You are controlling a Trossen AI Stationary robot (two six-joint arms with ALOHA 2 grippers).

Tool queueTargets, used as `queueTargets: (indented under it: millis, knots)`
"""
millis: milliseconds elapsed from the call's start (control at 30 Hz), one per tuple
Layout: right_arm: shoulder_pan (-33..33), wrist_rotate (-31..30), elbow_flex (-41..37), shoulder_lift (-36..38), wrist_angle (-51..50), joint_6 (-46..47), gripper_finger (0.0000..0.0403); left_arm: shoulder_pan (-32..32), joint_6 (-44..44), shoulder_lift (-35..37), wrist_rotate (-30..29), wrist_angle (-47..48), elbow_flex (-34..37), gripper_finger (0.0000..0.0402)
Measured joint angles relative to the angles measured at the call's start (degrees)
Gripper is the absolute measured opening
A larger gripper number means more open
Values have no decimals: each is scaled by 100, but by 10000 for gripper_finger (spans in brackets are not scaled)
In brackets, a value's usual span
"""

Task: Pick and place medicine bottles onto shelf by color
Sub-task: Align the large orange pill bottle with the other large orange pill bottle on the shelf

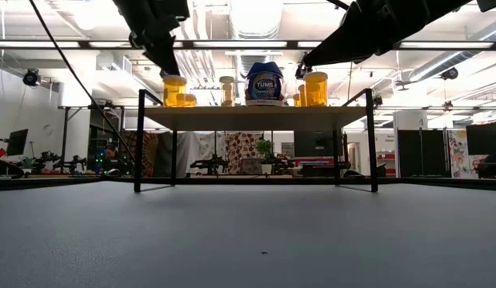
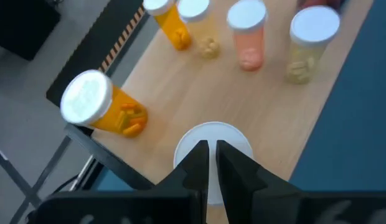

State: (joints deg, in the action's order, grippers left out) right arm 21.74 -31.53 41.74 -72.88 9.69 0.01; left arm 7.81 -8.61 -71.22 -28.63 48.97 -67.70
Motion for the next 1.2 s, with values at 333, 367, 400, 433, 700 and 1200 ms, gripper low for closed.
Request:
queueTargets:
  millis: [333, 367, 400, 433, 700, 1200]
  knots:
    - [0, -2, 0, 0, 0, -5, 9, -10, -205, 9, 191, 114, -70, 17]
    - [0, -2, 0, 0, 0, -9, 9, -11, -205, 9, 196, 113, -72, 17]
    - [0, -2, 0, 0, 0, -9, 9, -11, -205, 7, 196, 113, -72, 17]
    - [0, -2, 0, 0, 0, -9, 9, -11, -218, 9, 198, 113, -71, 17]
    - [0, -2, 0, 0, -2, -18, 9, -11, -306, 11, 302, 123, -80, 17]
    - [0, -4, 0, 0, -22, -18, 9, -13, -461, 115, 446, 356, -90, 17]
